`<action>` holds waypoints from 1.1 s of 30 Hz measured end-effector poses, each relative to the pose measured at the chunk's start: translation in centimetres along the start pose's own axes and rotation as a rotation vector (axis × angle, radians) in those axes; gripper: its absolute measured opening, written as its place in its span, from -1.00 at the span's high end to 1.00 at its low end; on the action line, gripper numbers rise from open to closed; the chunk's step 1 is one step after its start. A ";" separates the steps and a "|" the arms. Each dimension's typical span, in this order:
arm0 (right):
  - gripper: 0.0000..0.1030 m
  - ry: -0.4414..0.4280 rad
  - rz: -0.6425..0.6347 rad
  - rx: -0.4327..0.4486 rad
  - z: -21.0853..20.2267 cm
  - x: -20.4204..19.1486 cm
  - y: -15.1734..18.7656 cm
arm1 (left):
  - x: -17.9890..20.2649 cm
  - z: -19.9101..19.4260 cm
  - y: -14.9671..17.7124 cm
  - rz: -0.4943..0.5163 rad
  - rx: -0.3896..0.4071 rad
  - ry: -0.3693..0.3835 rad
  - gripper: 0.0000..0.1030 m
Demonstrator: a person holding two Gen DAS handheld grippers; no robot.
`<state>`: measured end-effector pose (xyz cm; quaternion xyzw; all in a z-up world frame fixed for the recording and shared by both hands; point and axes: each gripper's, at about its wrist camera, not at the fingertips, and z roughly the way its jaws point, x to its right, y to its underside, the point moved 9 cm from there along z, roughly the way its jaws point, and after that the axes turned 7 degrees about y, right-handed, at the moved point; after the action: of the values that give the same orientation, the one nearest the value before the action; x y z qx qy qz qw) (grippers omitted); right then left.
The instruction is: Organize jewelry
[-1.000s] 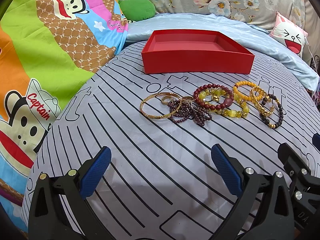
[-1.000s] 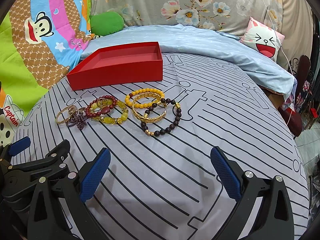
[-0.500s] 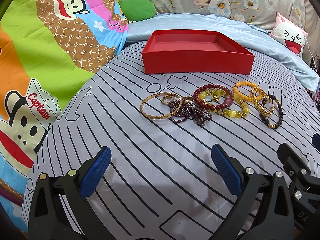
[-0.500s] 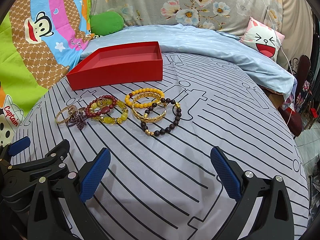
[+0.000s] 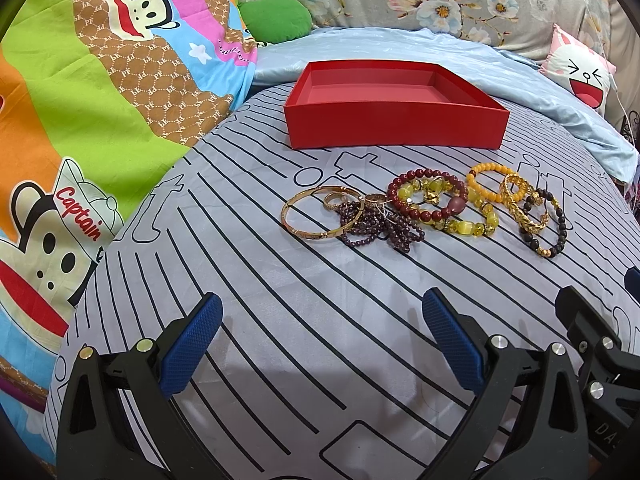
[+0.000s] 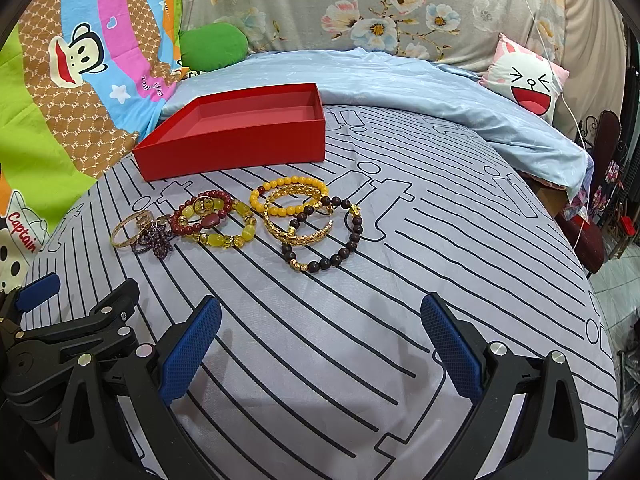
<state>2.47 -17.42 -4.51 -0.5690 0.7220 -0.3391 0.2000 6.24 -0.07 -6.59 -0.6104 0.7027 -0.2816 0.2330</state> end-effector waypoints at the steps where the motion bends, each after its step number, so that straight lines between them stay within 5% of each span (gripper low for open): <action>1: -0.87 0.000 0.000 0.000 0.0 0.0 0.0 | 0.0 -0.1 0.0 0.000 0.000 0.000 -0.85; 33: -0.87 0.007 0.009 -0.002 -0.2 0.7 0.0 | -1.3 -0.5 0.0 -0.028 -0.006 -0.007 -0.85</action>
<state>2.12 -17.98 -4.32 -0.5648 0.7256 -0.3393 0.1984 6.09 1.26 -6.29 -0.6219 0.6940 -0.2809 0.2296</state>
